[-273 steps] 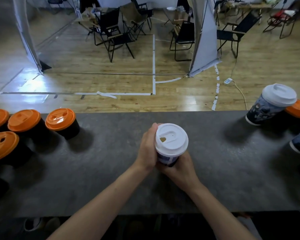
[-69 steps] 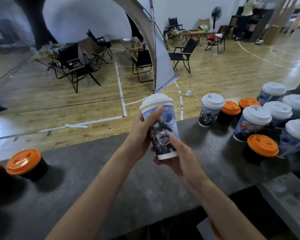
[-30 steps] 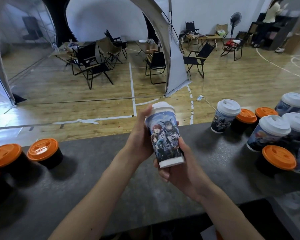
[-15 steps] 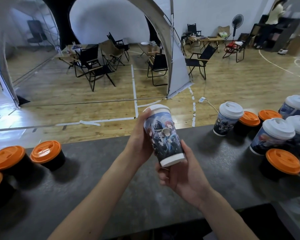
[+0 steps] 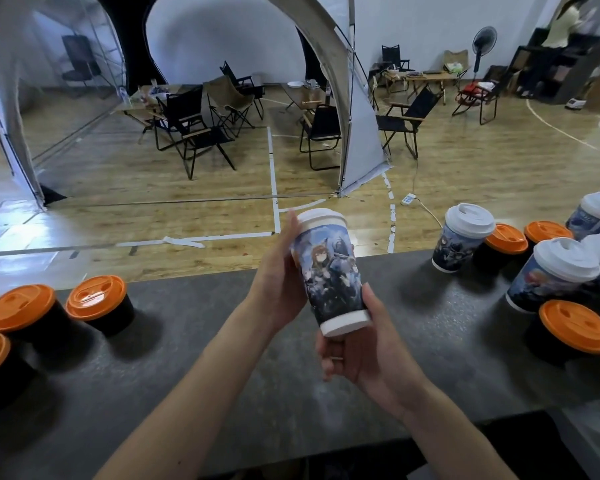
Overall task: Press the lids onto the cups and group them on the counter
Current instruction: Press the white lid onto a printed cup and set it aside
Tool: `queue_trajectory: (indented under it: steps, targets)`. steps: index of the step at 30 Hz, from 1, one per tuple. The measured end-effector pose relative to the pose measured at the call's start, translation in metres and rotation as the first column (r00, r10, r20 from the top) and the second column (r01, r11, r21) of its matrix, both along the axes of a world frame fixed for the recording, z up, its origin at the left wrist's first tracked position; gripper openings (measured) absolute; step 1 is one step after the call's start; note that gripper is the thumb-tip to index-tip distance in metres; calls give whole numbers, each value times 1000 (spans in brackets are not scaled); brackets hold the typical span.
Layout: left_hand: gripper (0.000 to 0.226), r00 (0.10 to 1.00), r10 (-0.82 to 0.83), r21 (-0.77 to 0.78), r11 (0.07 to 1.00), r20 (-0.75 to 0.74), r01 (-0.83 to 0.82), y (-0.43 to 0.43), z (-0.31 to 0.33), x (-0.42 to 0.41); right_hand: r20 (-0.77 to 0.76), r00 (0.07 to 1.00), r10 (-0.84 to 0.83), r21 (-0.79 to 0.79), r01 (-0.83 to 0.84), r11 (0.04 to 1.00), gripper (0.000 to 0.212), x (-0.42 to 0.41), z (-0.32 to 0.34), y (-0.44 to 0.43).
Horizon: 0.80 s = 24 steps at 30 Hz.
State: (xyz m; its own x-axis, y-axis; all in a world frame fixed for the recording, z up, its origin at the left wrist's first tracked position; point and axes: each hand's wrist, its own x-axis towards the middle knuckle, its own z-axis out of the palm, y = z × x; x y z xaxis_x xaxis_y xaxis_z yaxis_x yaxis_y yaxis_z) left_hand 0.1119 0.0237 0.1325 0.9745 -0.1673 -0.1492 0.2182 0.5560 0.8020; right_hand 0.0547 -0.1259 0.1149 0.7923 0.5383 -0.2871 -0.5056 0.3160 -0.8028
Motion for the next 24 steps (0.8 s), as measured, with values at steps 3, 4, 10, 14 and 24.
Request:
queue_trajectory:
  steps: [3, 4, 10, 14, 24]
  targets:
    - [80, 1000, 1, -41, 999, -28, -2, 3, -6, 3, 0, 1000, 6, -16, -6, 1000, 73, 1, -2, 2]
    - [77, 999, 11, -39, 999, -39, -12, 3, -9, 4, 20, 1000, -12, -43, 13, 999, 74, 3, -4, 3]
    - [74, 999, 24, 16, 1000, -43, -23, 8, -14, 5, 100, 993, -67, -117, 79, 990, 73, 5, -8, 2]
    - [76, 997, 69, 0, 998, -37, -69, 8, -19, 5, 152, 982, -112, -139, 134, 981, 77, 11, -11, 1]
    - [84, 978, 171, 52, 983, 123, -178, 8, -23, 9, 226, 960, -168, -214, 217, 953, 69, 20, -27, 4]
